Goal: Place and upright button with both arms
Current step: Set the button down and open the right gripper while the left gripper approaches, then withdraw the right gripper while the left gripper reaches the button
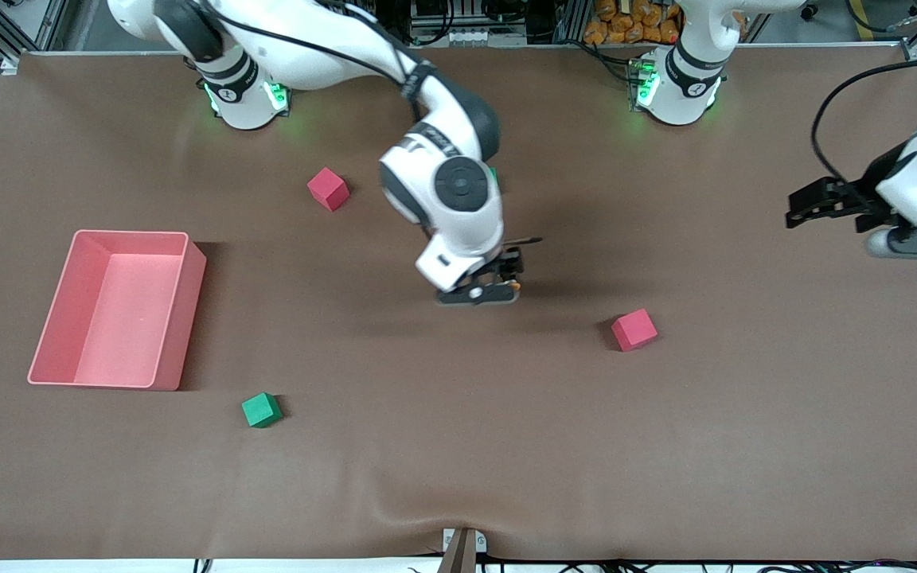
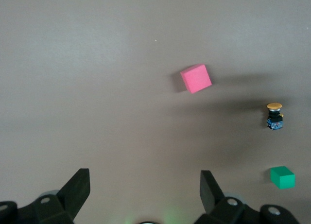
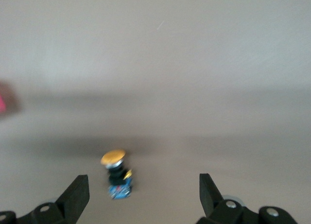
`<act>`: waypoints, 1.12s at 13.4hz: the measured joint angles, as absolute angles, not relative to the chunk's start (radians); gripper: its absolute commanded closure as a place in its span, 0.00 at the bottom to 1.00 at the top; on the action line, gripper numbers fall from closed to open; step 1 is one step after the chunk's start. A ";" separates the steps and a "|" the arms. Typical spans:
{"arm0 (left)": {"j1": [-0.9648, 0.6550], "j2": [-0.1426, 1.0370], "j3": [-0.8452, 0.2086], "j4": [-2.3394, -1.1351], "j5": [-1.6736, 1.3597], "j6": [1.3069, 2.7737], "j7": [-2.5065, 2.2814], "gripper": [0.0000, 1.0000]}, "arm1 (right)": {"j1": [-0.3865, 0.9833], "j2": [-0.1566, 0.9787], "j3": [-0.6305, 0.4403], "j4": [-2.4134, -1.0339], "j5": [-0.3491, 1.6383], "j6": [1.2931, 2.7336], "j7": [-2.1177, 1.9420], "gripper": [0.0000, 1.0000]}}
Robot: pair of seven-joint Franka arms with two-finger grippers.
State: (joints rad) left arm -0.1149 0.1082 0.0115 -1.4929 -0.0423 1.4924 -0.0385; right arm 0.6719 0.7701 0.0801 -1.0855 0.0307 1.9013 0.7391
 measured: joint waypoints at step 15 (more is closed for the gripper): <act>-0.376 0.508 -0.007 -1.316 -0.200 1.523 -0.421 0.00 | 0.107 0.207 0.076 -1.527 0.027 1.679 0.182 0.00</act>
